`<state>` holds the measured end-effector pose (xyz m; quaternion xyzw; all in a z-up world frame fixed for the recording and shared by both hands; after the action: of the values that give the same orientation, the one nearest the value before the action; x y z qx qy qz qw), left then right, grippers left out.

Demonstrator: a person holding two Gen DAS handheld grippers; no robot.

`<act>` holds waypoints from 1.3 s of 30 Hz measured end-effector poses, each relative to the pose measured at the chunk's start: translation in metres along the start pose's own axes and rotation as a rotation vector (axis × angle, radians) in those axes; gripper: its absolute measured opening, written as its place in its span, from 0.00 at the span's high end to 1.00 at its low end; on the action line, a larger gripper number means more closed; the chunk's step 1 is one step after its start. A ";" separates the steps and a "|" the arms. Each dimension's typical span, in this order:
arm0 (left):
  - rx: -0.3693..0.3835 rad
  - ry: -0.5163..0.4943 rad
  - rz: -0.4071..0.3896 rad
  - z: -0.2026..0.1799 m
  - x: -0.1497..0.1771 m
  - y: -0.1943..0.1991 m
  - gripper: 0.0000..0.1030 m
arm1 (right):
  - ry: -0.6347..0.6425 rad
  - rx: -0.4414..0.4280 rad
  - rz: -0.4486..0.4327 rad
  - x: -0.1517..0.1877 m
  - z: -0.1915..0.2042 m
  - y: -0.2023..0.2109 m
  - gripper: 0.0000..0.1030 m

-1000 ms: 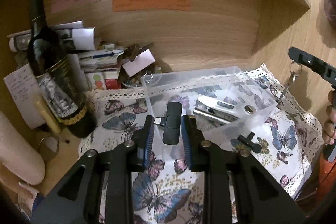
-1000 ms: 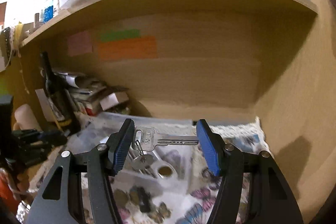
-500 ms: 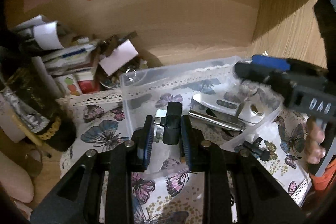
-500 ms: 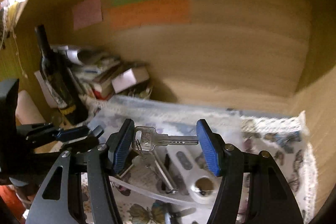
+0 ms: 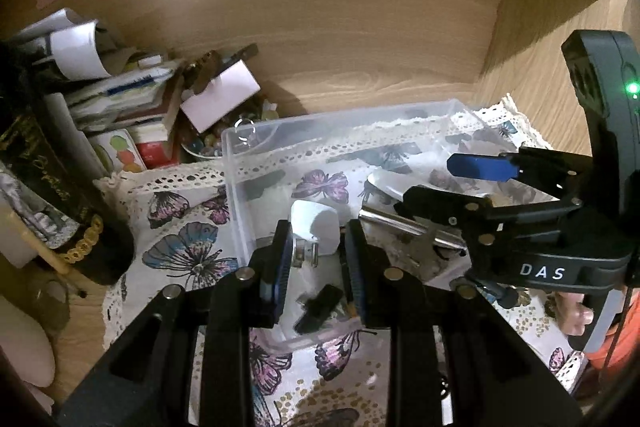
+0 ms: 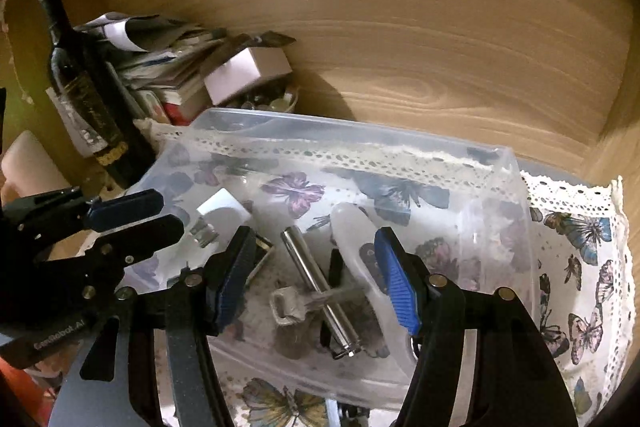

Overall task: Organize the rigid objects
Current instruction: 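Carry the black part and keys into the clear box and release them, then grasp the black round knob with the left tool while the right tool grasps a black fitting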

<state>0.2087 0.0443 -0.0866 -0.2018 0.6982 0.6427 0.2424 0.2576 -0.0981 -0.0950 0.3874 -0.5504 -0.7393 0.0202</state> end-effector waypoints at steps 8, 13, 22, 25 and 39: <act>-0.015 -0.009 -0.075 -0.005 0.006 0.035 0.57 | 0.022 0.032 -0.099 0.006 0.005 0.044 0.35; -0.033 -0.018 -0.115 -0.011 0.014 0.053 0.47 | 0.032 0.054 -0.155 0.016 0.005 0.071 0.33; -0.059 -0.041 -0.088 -0.022 0.043 0.060 0.41 | 0.043 0.103 -0.163 0.053 -0.003 0.095 0.33; -0.042 -0.039 -0.041 -0.026 0.055 0.051 0.41 | 0.034 0.095 -0.139 0.064 -0.008 0.091 0.33; 0.050 -0.088 0.129 -0.061 0.079 -0.001 0.41 | 0.019 0.044 0.093 0.092 -0.015 0.015 0.46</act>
<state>0.1412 -0.0144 -0.1315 -0.1220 0.7143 0.6475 0.2358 0.1962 -0.1579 -0.1348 0.3689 -0.5837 -0.7215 0.0514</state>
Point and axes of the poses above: each gripper's, at about its wrist camera, not at the fingertips, and y roughly against the way its jaws point, z to its left, x to its underside, the point moved 2 cm from there along -y, roughly the way its jaws point, and after that the axes turned 10 degrees about z, right-handed, at the moved point
